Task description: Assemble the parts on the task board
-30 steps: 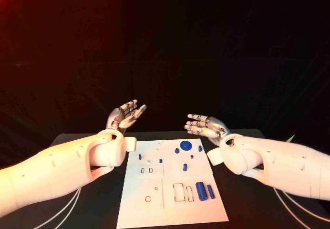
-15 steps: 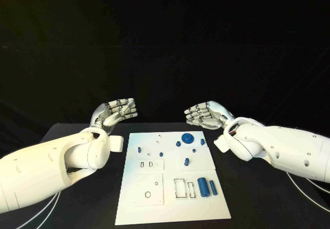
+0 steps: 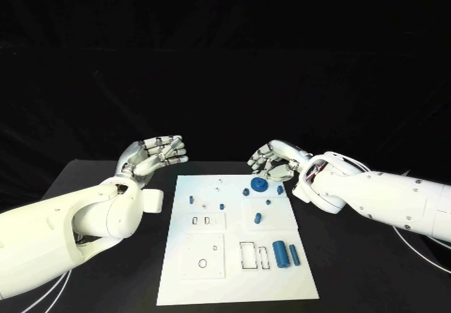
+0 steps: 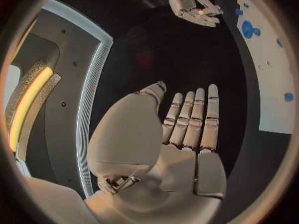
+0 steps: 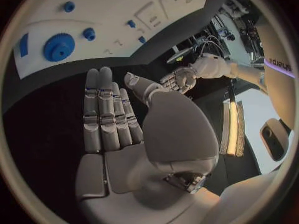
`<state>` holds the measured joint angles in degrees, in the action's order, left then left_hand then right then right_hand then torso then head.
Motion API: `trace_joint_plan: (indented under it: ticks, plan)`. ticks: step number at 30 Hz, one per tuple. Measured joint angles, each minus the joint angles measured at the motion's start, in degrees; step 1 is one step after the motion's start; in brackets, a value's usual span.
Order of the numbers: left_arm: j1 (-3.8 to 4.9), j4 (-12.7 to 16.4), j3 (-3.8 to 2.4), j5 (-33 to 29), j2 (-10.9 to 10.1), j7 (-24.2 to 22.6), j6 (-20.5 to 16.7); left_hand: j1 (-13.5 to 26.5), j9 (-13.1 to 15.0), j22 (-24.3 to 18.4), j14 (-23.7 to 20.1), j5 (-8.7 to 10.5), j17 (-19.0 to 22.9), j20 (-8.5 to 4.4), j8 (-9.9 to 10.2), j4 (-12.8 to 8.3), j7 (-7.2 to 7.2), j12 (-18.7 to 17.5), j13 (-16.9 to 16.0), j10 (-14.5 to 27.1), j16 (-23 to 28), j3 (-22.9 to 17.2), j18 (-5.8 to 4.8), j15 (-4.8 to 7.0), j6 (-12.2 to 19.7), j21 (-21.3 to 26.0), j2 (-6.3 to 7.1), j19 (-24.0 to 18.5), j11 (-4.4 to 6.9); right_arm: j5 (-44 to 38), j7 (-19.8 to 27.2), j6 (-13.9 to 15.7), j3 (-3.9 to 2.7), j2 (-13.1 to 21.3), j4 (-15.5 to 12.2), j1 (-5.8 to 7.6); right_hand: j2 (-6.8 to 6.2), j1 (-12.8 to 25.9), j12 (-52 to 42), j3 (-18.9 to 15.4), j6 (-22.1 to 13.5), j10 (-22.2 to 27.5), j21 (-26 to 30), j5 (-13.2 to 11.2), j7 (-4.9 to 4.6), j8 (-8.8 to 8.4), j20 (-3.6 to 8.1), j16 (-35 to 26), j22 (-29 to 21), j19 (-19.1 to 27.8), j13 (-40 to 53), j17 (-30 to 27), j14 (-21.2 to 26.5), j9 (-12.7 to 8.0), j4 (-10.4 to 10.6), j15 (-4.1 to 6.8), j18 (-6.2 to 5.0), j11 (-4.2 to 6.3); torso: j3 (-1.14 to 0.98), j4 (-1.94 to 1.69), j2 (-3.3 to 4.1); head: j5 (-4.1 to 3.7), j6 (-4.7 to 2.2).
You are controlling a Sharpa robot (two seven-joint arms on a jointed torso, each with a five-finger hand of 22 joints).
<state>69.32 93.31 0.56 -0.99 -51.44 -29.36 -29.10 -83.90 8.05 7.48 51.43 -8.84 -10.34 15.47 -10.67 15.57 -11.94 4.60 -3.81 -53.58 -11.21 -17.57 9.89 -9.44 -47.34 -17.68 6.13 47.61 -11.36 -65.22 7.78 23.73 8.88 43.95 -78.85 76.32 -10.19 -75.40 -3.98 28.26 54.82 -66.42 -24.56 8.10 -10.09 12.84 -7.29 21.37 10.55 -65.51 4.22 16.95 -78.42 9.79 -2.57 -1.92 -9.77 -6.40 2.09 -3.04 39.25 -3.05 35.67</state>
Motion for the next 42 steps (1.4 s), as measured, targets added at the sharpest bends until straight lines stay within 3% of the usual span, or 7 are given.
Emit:
trace_joint_plan:
  ticks: [8,10,13,15,17,25,42]
  plan:
    - [0.00,2.1,0.00,0.3,-0.8,0.0,0.8,0.0,0.0,0.1,0.1,0.00,-0.1,0.00,0.0,0.0,-0.19,0.0,0.0,-0.2,0.0,0.0,0.00,-0.08,-0.2,0.0,0.00,0.0,-0.20,-13.3,-5.7,-1.8,-0.02,-1.2,-0.1,0.00,-2.36,1.2,0.0,0.4,1.5,-1.8,-10.6,0.0,1.14,-0.67,2.20,15.3,7.4,-4.8,1.6,13.6,-5.3,1.9,1.4,1.84,-0.01,1.19,0.36,-0.85,1.09,-0.53,0.35]
    - [0.00,2.6,0.00,0.3,-1.0,0.0,0.9,0.0,0.0,0.1,0.1,0.00,-0.1,0.00,0.0,-0.1,-0.19,0.0,0.0,-0.2,0.0,-0.1,-0.01,-0.07,-0.2,0.0,0.00,0.0,-0.20,-15.9,-7.0,-2.5,-0.03,-1.4,-0.1,-0.04,-2.91,1.5,0.0,0.7,1.7,-1.6,-18.9,0.0,1.32,-0.82,2.33,26.5,17.1,-7.8,2.2,24.1,-5.3,2.8,2.0,1.84,0.12,1.32,0.42,-1.05,1.30,-0.69,0.37]
    - [0.00,3.3,-0.01,0.4,-1.5,0.0,1.1,0.0,0.0,0.1,0.1,0.00,-0.1,-0.21,0.0,-0.2,-0.19,0.0,0.0,-0.2,0.0,-0.2,-0.02,-0.08,-0.2,0.0,0.00,0.2,-0.20,-18.9,-8.6,-3.9,-0.03,-1.6,-0.1,-0.09,-3.02,1.6,0.0,1.1,1.7,-0.6,-31.9,0.0,1.33,-1.07,2.27,40.4,33.0,-11.7,3.1,37.4,-5.3,4.0,2.6,1.84,2.02,1.33,0.50,-1.31,1.58,-0.97,0.33]
    - [0.00,3.7,-0.03,0.4,-1.8,0.0,1.2,0.0,0.0,0.1,0.1,0.00,-0.1,-0.21,0.0,-0.2,-0.20,0.0,0.0,-0.2,0.0,-0.2,-0.02,-0.07,-0.2,0.0,0.00,0.2,-0.20,-20.4,-9.4,-4.8,-0.03,-1.7,-0.1,-0.11,-3.25,1.3,0.0,1.2,1.7,0.4,-40.5,0.0,1.33,-1.24,2.07,46.4,43.9,-14.6,3.4,43.3,-5.3,4.7,3.1,1.84,4.05,1.16,0.57,-1.43,1.76,-1.20,0.25]
    - [0.00,4.2,-0.06,0.5,-2.2,0.0,1.3,0.0,0.0,0.1,0.1,0.00,-0.2,-0.21,0.0,-0.2,-0.22,0.0,0.0,-0.2,0.0,-0.2,-0.02,-0.08,-0.2,-0.2,0.00,0.2,-0.20,-21.5,-10.1,-5.6,-0.03,-1.8,0.0,-0.12,-3.31,1.3,0.0,1.1,1.3,1.1,-43.9,0.0,1.29,-1.31,1.95,49.4,48.3,-15.2,3.6,46.2,-5.4,5.2,3.1,1.72,4.09,0.98,0.64,-1.52,1.96,-1.36,0.16]
    - [0.01,5.5,-0.30,0.5,-3.4,-0.1,1.5,0.0,0.0,0.1,0.1,0.00,-0.2,-0.21,0.0,-0.2,-0.22,-0.2,0.0,-0.2,0.0,-0.2,-0.07,-0.08,-0.2,-0.2,0.00,0.2,-0.20,-24.6,-12.5,-8.5,-0.03,-2.7,1.0,-0.39,-3.31,1.3,0.0,0.4,0.6,1.9,-49.0,0.0,1.47,-1.78,1.45,53.8,55.0,-16.2,4.1,50.2,-5.5,6.3,3.8,1.63,4.95,1.08,0.93,-1.90,2.68,-2.04,0.04]
    - [0.02,6.3,-0.50,0.6,-4.0,-0.2,1.7,0.0,0.0,0.2,0.1,0.00,-0.3,-0.01,0.0,-0.2,-0.22,-0.2,0.0,-0.2,0.0,-0.2,-0.11,-0.08,-0.2,-0.2,0.00,0.4,-0.21,-27.3,-15.5,-10.1,-0.03,-4.0,2.9,-1.31,-3.31,1.3,0.0,0.8,0.6,2.4,-50.6,0.0,1.48,-1.78,1.25,54.9,57.4,-16.4,4.5,50.9,-5.5,7.0,4.5,1.63,4.95,0.97,1.23,-2.80,3.72,-2.37,0.20]
